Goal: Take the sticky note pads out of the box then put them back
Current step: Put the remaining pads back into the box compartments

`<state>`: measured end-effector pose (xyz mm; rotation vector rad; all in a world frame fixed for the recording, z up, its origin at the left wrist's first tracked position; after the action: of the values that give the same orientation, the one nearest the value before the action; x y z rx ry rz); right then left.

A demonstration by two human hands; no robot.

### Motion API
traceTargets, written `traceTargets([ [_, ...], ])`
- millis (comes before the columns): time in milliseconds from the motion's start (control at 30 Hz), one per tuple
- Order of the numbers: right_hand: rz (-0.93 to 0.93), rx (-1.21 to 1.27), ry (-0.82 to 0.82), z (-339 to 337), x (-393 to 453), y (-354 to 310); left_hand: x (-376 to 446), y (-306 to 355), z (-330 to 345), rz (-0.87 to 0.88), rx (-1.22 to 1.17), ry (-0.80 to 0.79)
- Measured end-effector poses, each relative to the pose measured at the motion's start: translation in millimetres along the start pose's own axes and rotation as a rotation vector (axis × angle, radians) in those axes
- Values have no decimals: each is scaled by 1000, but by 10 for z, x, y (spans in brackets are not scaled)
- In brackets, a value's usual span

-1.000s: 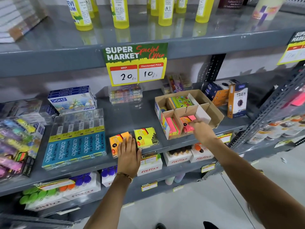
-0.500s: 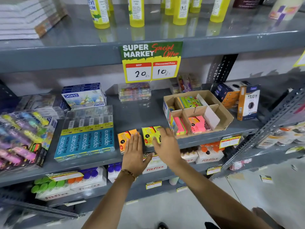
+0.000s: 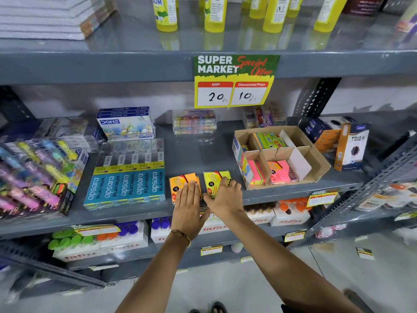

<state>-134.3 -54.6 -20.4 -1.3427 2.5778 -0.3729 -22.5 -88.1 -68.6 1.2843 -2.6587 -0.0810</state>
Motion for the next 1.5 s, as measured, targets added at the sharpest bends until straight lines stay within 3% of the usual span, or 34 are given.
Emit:
traceTargets([
  [333, 36, 116, 107, -114, 35, 80, -2, 29, -93, 34, -71, 36],
  [500, -86, 303, 313, -674, -40, 251, 146, 319, -236, 111, -124, 113],
  [633, -34, 354, 462, -1215, 0, 757, 332, 633, -217, 149, -193, 112],
  [867, 117, 279, 293, -1211, 259, 1511, 474, 696, 81, 56, -271, 7],
  [1200, 84, 223, 95, -841, 588, 1585, 472, 668, 115, 51, -266, -8],
  [1500, 134, 168, 60, -777, 607, 1644, 472, 665, 121, 57, -266, -17],
])
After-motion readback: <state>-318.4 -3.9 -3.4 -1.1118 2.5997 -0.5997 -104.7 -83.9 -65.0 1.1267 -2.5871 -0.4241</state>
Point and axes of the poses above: each hand's wrist, its own x-axis towards the middle knuckle, its own z-axis out of the palm, y = z × x, the point moved 5 cm from there along x, towards the middle knuckle, and after that the axes turned 1 degree about y, right-handed, at the moved point
